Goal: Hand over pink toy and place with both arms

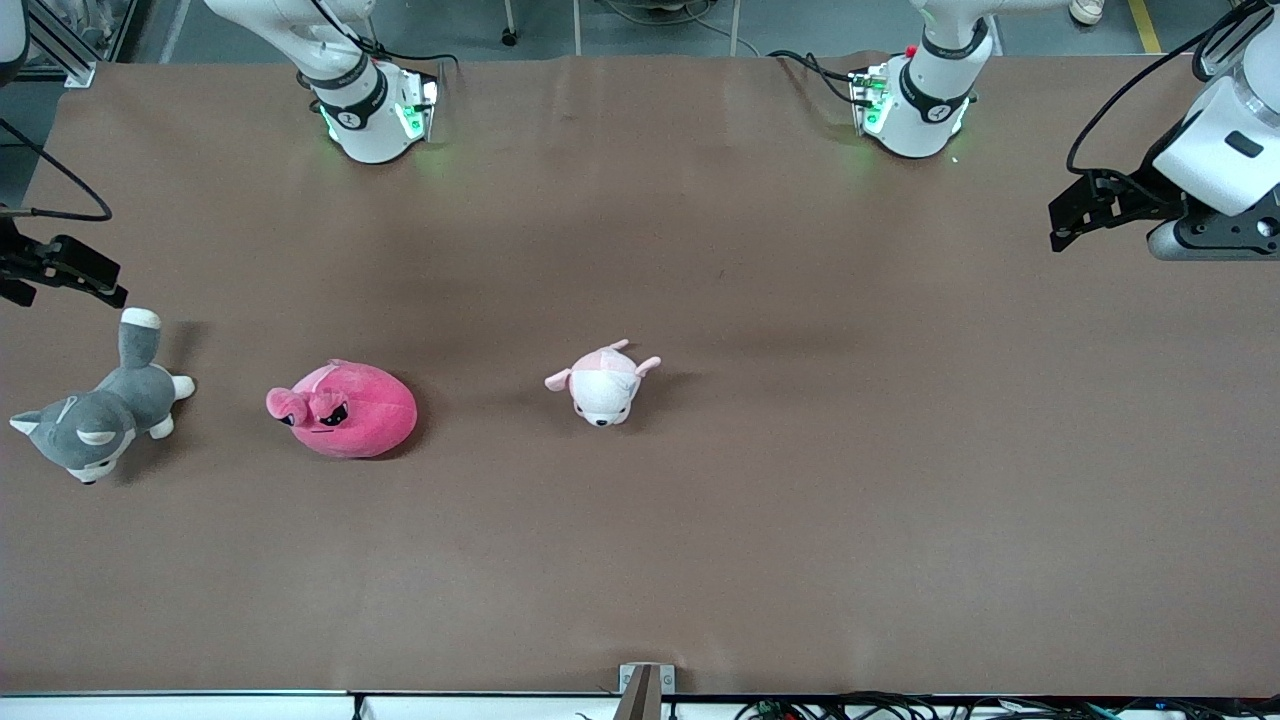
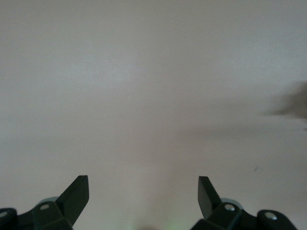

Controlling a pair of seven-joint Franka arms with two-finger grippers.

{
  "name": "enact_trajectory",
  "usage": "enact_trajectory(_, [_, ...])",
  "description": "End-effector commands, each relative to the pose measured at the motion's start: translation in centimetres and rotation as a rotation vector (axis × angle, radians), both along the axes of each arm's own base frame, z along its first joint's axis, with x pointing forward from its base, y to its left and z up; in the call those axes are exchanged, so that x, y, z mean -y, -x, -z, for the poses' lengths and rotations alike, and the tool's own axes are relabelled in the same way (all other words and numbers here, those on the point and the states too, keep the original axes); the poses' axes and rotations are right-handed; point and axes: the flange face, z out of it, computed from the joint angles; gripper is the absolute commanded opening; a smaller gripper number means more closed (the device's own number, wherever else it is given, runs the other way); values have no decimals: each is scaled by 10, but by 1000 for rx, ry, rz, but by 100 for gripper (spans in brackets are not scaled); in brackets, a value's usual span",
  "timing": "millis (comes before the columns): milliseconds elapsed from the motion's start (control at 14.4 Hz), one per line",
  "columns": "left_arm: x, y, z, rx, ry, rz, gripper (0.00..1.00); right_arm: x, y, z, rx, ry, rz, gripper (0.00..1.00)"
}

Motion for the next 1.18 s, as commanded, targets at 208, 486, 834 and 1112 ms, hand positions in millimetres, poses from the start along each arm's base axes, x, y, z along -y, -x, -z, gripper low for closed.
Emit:
enact_trajectory(208, [-7,2,-1,-10,18,-10,100,0,10,4,-4,-19,3,100])
enact_trajectory(486, [-8,3,-1,-17,17,-39,100,1,11,4,-4,-19,6,100])
enact_trajectory(834, [-9,3,-2,-16,14,-58,100,0,11,3,-1,-41,8,100])
enact_trajectory(1112, [-9,2,-2,-14,6,-59,100,1,11,3,-1,-41,8,100])
